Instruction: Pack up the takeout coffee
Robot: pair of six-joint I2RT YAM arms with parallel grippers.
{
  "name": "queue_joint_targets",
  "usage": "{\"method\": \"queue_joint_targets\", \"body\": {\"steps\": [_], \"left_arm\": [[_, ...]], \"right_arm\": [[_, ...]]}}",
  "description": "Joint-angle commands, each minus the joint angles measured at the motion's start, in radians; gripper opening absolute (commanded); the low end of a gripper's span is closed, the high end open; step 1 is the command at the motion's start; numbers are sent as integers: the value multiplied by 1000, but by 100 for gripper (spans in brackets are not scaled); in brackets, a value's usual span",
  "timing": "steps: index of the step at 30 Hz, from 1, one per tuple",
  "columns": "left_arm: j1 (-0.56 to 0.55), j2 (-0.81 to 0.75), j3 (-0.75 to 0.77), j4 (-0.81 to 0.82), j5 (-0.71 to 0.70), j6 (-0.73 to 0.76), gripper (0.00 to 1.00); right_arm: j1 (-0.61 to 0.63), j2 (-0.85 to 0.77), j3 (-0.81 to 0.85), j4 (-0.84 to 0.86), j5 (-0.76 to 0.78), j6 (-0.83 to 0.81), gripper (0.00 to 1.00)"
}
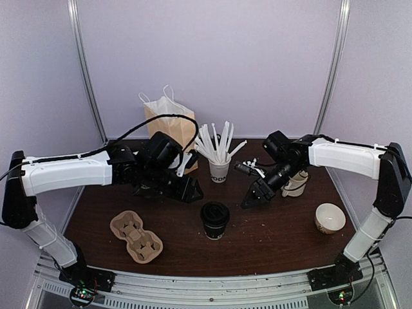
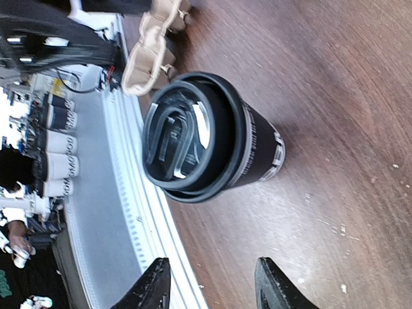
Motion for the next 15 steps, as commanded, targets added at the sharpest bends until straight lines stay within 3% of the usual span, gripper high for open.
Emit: {"method": "queue_joint_targets", "body": {"steps": [1, 15], "left_arm": [[16, 21, -34, 63, 16, -32, 47], [67, 67, -104, 203, 148, -89, 44]], "right_arm": [[12, -7, -30, 86, -80, 107, 48], [82, 112, -21, 114, -133, 166, 48]]}}
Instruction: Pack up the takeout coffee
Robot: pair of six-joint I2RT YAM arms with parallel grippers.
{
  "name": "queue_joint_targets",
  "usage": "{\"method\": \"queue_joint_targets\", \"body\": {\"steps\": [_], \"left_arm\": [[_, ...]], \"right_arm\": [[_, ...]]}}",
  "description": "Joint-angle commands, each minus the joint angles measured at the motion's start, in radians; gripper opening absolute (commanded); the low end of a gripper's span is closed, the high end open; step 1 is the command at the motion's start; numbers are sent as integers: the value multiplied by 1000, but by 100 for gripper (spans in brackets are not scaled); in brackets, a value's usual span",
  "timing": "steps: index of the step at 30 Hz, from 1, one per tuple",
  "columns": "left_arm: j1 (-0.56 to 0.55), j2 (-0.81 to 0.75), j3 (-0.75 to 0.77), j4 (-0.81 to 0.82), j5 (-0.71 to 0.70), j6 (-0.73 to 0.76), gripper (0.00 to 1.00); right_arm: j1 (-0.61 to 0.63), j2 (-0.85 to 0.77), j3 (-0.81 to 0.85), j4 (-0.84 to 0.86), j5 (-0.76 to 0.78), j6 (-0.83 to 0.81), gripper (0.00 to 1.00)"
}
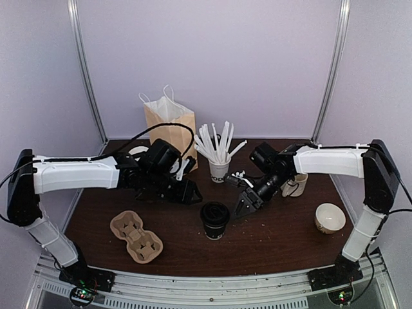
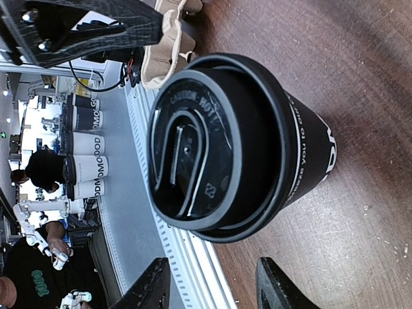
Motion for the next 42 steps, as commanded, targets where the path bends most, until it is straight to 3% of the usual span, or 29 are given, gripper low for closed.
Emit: {"method": "queue_joint_targets", "body": {"steps": [1, 20, 31, 35, 39, 42], "left_arm": [[7, 32, -5, 78, 66, -13, 44], [10, 83, 0, 61, 91, 2, 39], [10, 92, -26, 58, 105, -17, 35], [10, 98, -42, 41, 99, -20, 33], [10, 109, -71, 1, 68, -23, 29], [10, 123, -97, -36, 31, -18, 28]], "right_arm": [[10, 34, 16, 4, -16, 3, 49], [29, 110, 59, -2, -36, -9, 51], [29, 138, 69, 18, -35, 25, 57], [30, 148, 65, 9, 89, 25, 55], [30, 180, 62, -35, 370, 43, 52], [30, 253, 65, -56, 437, 38, 51]]}}
